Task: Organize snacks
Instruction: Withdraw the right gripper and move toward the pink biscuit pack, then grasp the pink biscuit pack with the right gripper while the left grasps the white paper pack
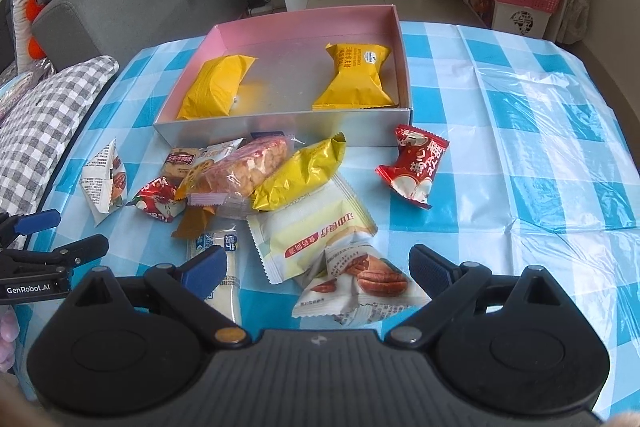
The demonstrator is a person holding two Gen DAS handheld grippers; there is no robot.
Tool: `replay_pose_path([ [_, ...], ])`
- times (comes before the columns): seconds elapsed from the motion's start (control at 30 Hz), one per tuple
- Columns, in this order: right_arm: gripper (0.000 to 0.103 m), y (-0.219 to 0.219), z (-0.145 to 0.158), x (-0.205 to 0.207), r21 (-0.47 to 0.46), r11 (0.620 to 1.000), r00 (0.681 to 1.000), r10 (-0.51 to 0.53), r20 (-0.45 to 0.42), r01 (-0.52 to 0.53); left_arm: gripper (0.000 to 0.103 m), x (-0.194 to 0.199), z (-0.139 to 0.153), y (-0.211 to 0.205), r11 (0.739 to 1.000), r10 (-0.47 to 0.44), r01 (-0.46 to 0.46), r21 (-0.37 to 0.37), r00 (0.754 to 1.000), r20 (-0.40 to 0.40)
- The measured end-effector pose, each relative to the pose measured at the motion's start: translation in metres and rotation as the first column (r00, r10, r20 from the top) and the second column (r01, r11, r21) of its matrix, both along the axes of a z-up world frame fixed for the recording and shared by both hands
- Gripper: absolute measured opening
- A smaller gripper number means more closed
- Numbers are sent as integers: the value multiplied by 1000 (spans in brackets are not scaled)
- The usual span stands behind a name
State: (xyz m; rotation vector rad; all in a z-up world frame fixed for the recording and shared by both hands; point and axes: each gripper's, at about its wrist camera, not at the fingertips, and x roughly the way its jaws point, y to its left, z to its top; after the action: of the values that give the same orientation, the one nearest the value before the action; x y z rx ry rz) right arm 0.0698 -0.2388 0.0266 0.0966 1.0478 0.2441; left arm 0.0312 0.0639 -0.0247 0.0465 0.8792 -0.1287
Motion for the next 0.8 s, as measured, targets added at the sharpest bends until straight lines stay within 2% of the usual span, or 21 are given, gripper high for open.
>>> replay_pose_path([
  [0.1, 97, -8, -3, 3, 5, 1000, 1000, -27, -10, 27, 98, 6, -6, 9, 1000, 20, -20, -9, 1000, 14],
  [0.27, 97, -12, -2, 12, 40, 998, 999, -51, -12, 52, 98, 18, -6, 17, 997, 42, -37, -66, 997, 68],
  [0.43, 95, -5, 6, 22, 95, 995, 999, -37, 3, 36, 97, 28, -10, 11, 999, 37, -34, -34, 995, 89],
  [0.63, 85, 10, 11, 36, 150, 988, 999, -36, 3, 35, 95, 39, -12, 7, 997, 73, -73, -10, 994, 84],
  [0.73, 78, 18, 11, 43, 176, 984, 999, -38, -4, 38, 93, 43, -12, 7, 996, 93, -91, -18, 993, 77],
  [0.8, 70, 24, 10, 47, 201, 979, 999, -37, -16, 39, 92, 45, -12, 6, 995, 96, -94, -25, 993, 73],
])
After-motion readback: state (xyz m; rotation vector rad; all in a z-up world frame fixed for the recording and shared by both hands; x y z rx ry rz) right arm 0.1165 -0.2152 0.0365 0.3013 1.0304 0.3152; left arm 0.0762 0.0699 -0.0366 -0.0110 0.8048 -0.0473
